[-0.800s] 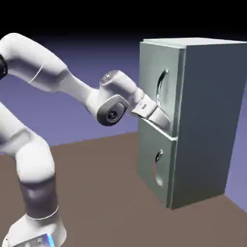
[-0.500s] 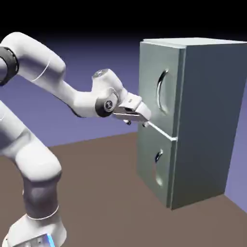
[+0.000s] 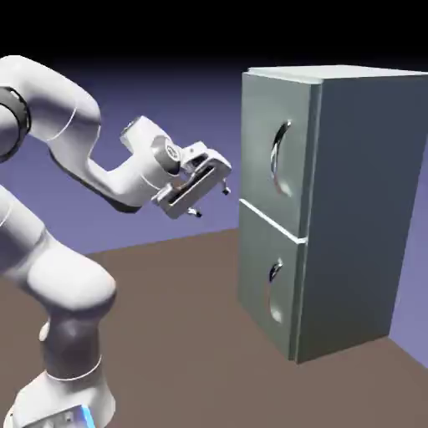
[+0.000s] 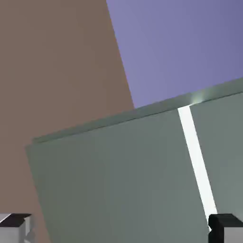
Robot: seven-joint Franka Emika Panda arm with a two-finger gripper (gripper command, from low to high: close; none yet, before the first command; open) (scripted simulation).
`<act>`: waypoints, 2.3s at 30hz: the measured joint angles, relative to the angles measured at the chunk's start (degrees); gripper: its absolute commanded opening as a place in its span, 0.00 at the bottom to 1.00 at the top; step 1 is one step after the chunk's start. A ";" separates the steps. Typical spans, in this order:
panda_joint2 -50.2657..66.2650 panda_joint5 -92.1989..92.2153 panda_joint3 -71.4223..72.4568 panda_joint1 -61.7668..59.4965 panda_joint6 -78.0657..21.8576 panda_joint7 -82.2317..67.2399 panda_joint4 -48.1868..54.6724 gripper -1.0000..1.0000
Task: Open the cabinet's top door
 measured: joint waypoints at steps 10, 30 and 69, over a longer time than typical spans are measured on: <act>-5.91 -24.92 -8.17 1.14 1.55 -12.88 0.94 1.00; -17.74 -74.75 -24.50 3.42 4.65 -38.64 2.81 1.00; -27.24 -42.77 2.62 -2.85 -26.63 -62.54 -9.04 0.00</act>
